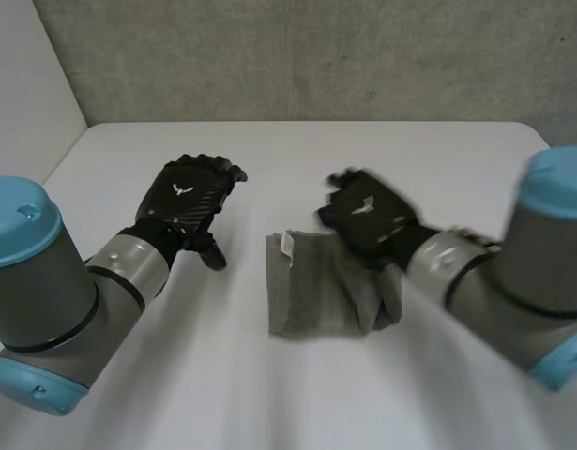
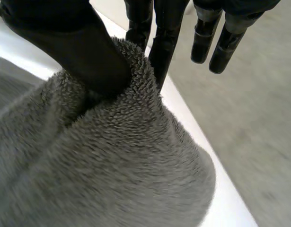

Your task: Fold the towel.

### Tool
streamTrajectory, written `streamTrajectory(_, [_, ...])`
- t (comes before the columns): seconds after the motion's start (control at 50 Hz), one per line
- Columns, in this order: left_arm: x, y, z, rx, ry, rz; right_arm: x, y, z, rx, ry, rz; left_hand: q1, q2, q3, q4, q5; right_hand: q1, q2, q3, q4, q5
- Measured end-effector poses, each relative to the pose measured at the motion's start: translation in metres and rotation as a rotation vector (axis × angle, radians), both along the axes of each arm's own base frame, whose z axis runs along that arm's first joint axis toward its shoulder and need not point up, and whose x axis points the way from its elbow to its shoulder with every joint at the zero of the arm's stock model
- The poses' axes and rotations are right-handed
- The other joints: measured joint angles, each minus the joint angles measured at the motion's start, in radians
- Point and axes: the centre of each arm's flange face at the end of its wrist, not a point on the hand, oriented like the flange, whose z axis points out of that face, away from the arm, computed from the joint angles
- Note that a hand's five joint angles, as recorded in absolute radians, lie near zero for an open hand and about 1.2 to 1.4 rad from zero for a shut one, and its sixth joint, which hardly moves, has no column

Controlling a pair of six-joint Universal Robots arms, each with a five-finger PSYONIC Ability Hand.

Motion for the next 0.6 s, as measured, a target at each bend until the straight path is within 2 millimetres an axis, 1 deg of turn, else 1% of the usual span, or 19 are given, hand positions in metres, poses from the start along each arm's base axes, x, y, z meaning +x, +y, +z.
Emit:
streamTrajectory(0.06, [0.004,-0.003,0.000,0.000,-0.002,0.034,0.023,0.017,-0.020,0.019,0.011,0.080,0.000,0.000,0.000,0.000,0.000,0.000,0.000,0.000,0.000,0.000])
streamTrajectory(0.08, [0.005,-0.004,-0.001,0.000,-0.003,0.040,0.027,0.020,-0.024,0.023,0.013,0.093,0.000,0.000,0.000,0.000,0.000,0.000,0.000,0.000,0.000,0.000])
streamTrajectory(0.14, [0.007,-0.006,-0.001,-0.002,-0.004,0.065,0.044,0.034,-0.047,0.040,0.024,0.149,0.000,0.000,0.000,0.000,0.000,0.000,0.000,0.000,0.000,0.000])
streamTrajectory(0.22, [0.010,-0.008,0.000,-0.003,-0.005,0.081,0.054,0.041,-0.067,0.052,0.031,0.179,0.000,0.000,0.000,0.000,0.000,0.000,0.009,0.000,0.000,0.000])
streamTrajectory(0.26, [0.010,-0.009,0.000,-0.003,-0.005,0.085,0.056,0.042,-0.073,0.057,0.032,0.184,0.000,0.000,0.000,0.000,0.000,0.000,0.009,0.000,0.000,0.000])
streamTrajectory(0.3, [0.010,-0.009,0.000,-0.004,-0.004,0.086,0.057,0.042,-0.077,0.062,0.032,0.186,0.000,0.000,0.000,0.000,0.000,0.000,0.009,0.000,0.000,0.000])
streamTrajectory(0.46, [0.010,-0.011,0.002,-0.011,0.000,0.086,0.056,0.043,-0.080,0.079,0.033,0.198,0.000,0.000,0.000,0.000,0.000,0.000,0.009,0.000,0.000,0.000])
streamTrajectory(0.6, [0.009,-0.012,0.004,-0.018,0.004,0.085,0.055,0.055,-0.088,0.119,0.035,0.274,0.000,0.000,0.000,0.000,0.000,0.000,0.015,0.000,0.000,0.000])
